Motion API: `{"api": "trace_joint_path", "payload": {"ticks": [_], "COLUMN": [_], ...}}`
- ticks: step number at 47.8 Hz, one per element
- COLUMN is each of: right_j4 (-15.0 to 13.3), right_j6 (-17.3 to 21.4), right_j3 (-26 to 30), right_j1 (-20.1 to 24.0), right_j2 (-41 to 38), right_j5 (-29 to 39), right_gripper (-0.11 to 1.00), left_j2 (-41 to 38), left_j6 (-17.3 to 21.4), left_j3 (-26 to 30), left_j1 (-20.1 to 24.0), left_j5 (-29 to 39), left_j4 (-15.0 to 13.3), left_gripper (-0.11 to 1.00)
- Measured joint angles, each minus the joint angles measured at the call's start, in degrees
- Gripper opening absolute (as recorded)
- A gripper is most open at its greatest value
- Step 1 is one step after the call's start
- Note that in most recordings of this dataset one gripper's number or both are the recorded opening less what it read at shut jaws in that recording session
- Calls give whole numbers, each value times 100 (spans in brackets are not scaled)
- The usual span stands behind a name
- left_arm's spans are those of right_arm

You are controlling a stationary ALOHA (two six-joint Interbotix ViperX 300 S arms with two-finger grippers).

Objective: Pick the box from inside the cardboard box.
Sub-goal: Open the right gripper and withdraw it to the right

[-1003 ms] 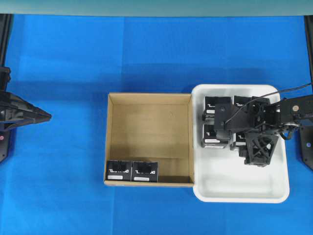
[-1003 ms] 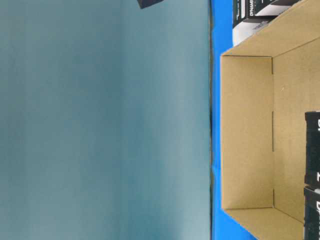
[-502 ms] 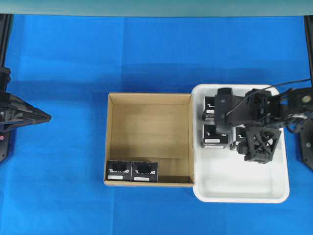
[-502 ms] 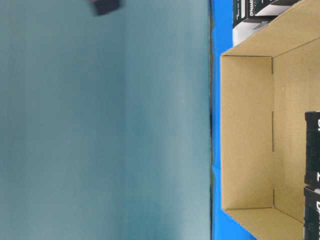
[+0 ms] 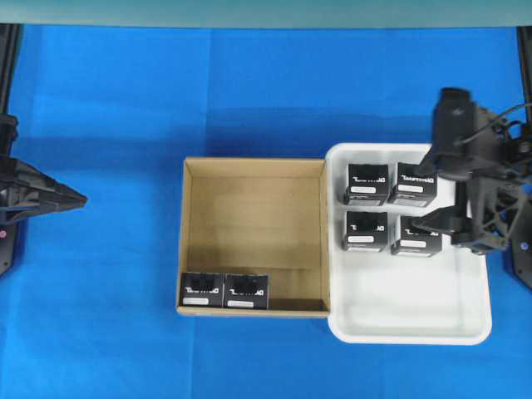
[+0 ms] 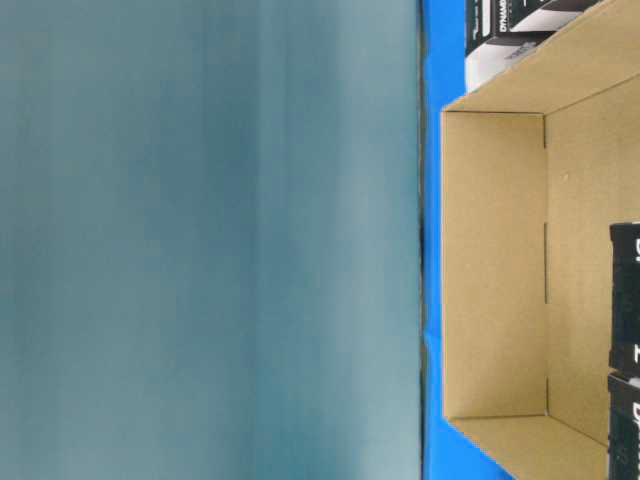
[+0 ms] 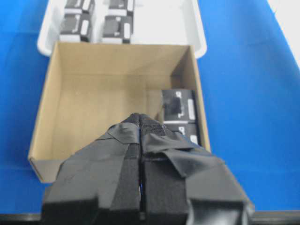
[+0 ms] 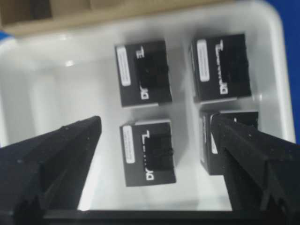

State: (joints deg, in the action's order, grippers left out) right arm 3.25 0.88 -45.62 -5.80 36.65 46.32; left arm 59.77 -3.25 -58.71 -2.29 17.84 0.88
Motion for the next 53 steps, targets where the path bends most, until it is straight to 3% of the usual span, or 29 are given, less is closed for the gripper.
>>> {"api": "trace_joint_path", "payload": {"ticks": [19, 53], "right_j4": [0, 0], "right_j6": [132, 141], "right_j3": [-211, -229], "right_j1": [-9, -9], "right_j2": [659, 721], "right_j5": [-237, -237], "right_gripper": [95, 95], "left_j2": [9, 9], "left_j6": [0, 0], "left_j3": [9, 9], "left_j1": [0, -26], "left_j5": [0, 0], "left_j4": [0, 0], "left_gripper": [-7, -7]}}
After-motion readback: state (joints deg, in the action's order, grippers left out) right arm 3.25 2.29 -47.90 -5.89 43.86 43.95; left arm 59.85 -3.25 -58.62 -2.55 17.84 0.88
